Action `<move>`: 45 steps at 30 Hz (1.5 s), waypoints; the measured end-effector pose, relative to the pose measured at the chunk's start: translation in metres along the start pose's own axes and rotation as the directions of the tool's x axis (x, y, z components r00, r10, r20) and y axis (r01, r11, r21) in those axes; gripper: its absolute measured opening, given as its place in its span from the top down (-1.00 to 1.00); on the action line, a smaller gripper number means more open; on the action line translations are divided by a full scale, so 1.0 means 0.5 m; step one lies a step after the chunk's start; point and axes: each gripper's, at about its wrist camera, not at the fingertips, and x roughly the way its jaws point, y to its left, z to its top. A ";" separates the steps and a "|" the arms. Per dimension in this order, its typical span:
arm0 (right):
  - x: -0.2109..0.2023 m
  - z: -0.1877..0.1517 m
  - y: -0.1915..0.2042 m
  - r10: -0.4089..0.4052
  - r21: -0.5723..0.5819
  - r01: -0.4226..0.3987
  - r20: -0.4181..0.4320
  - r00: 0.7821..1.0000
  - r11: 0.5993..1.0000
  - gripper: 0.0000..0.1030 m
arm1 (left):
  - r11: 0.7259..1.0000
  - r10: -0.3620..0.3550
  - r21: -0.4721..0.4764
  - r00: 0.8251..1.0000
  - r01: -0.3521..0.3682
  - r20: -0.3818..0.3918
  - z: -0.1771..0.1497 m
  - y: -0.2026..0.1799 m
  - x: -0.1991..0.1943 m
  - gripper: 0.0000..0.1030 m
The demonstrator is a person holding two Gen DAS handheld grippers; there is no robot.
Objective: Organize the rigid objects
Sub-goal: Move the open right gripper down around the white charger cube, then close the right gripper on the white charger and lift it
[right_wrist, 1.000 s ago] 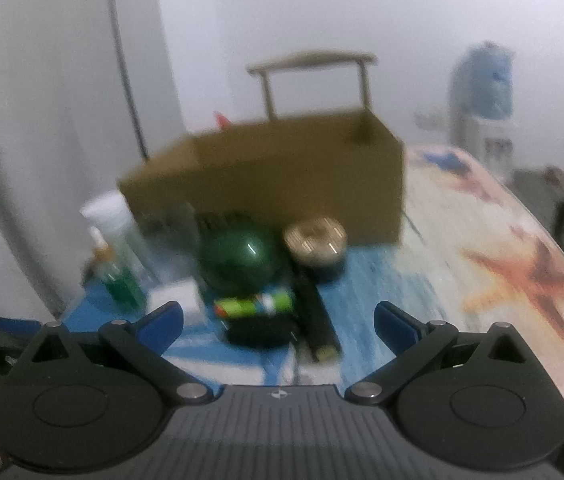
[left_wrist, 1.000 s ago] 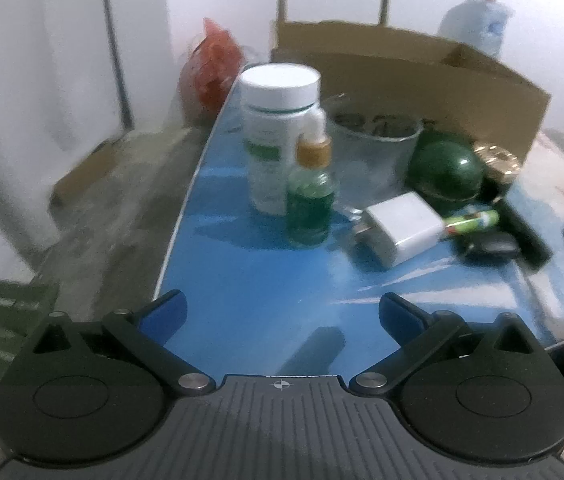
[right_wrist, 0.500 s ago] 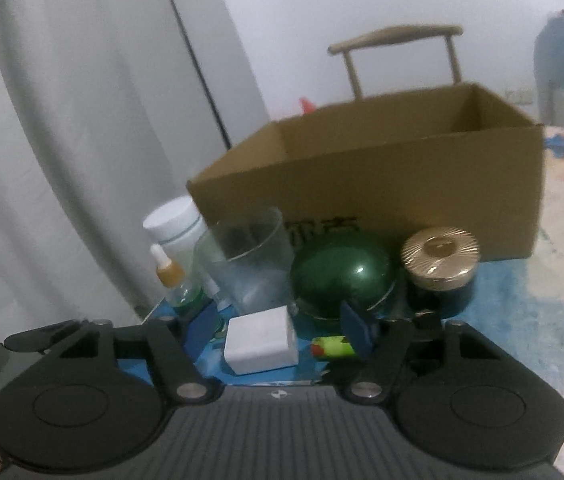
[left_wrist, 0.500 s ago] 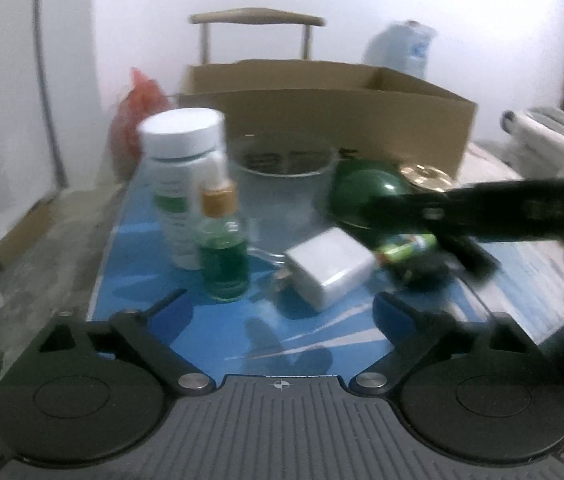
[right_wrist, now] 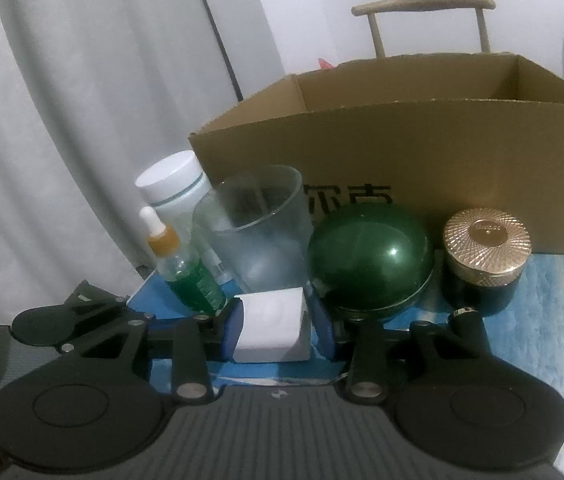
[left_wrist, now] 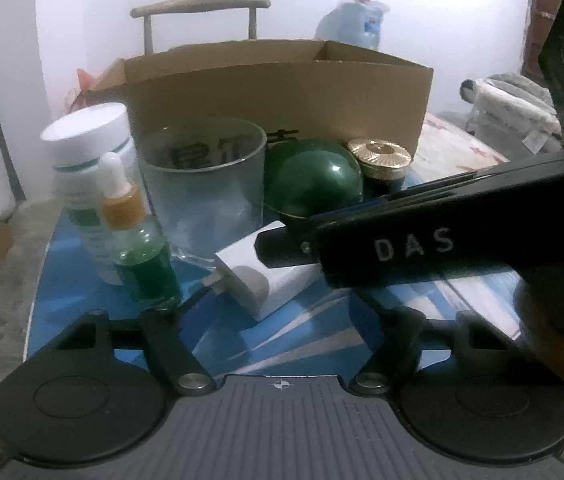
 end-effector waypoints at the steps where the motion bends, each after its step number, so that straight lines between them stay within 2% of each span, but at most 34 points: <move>1: 0.003 0.000 -0.002 0.004 0.001 -0.004 -0.006 1.000 1.000 0.21 | 1.000 -0.006 0.000 1.000 0.006 -0.006 0.001 0.000 0.004 -0.29; 8: 0.018 0.000 0.003 0.020 -0.004 -0.020 -0.036 0.999 1.000 0.20 | 0.999 -0.034 -0.008 0.999 0.033 -0.015 0.003 0.002 0.006 -0.27; 22: -0.024 -0.032 0.017 0.120 0.058 -0.113 -0.116 0.986 0.992 0.19 | 0.998 -0.058 0.010 0.998 0.059 -0.040 -0.030 0.014 -0.051 -0.32; 26: -0.024 -0.041 0.019 0.188 0.108 -0.173 -0.152 0.970 0.979 0.20 | 0.998 -0.060 -0.001 0.998 0.060 -0.030 -0.037 0.021 -0.067 -0.53; 28: -0.032 -0.039 0.017 0.173 0.098 -0.161 -0.138 0.975 0.982 0.20 | 0.999 -0.052 0.002 0.998 0.052 -0.019 -0.040 0.020 -0.077 -0.73; 30: -0.038 -0.026 0.020 0.141 0.073 -0.134 -0.101 0.985 0.988 0.20 | 0.999 -0.043 0.005 0.999 0.043 -0.012 -0.042 0.020 -0.087 -0.75; 35: -0.020 -0.004 0.020 0.119 0.046 -0.116 -0.058 0.991 0.992 0.20 | 0.999 -0.030 -0.021 0.999 0.030 -0.019 -0.048 0.026 -0.100 -0.74; 39: 0.018 -0.014 0.013 0.138 0.070 -0.131 -0.103 0.985 0.989 0.19 | 0.999 -0.032 -0.034 0.999 0.031 -0.032 -0.051 0.024 -0.095 -0.62; 42: 0.016 -0.025 0.010 0.160 0.091 -0.150 -0.116 0.980 0.985 0.19 | 0.999 -0.034 -0.033 0.999 0.033 -0.039 -0.051 0.022 -0.091 -0.50; 45: 0.007 -0.034 0.011 0.169 0.100 -0.157 -0.127 0.977 0.983 0.19 | 0.999 -0.033 -0.029 0.999 0.031 -0.038 -0.051 0.023 -0.088 -0.46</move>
